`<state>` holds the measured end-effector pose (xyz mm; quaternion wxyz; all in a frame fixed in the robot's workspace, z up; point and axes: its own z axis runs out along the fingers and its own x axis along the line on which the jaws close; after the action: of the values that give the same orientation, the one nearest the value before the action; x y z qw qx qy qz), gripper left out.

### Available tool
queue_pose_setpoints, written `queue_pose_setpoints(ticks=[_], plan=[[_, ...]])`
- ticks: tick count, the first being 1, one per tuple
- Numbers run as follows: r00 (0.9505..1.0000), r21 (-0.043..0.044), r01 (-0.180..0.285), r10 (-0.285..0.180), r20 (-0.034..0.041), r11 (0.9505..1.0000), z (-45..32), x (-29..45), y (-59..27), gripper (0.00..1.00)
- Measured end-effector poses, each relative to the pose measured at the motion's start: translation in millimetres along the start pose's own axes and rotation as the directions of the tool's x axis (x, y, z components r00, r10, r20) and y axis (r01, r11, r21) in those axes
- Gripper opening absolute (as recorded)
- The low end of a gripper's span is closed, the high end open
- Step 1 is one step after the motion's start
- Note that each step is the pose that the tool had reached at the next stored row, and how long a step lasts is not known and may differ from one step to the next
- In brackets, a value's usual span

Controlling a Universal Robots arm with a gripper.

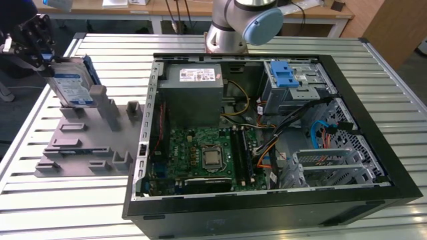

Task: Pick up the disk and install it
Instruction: 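Pick up the disk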

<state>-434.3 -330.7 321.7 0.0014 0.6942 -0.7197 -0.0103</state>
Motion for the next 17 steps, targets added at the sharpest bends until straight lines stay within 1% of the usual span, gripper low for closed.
queue_pose_setpoints(ticks=[3,11,17], plan=[[1.0,-0.0001,0.0,0.0,0.0,1.0,-2.6,0.0,0.1,0.37],[1.0,0.0006,0.0,0.0,0.0009,1.0,-14.0,-0.2,1.0,0.37],[1.0,0.0016,0.0,0.0,0.0021,1.0,-21.1,-0.2,1.8,0.37]])
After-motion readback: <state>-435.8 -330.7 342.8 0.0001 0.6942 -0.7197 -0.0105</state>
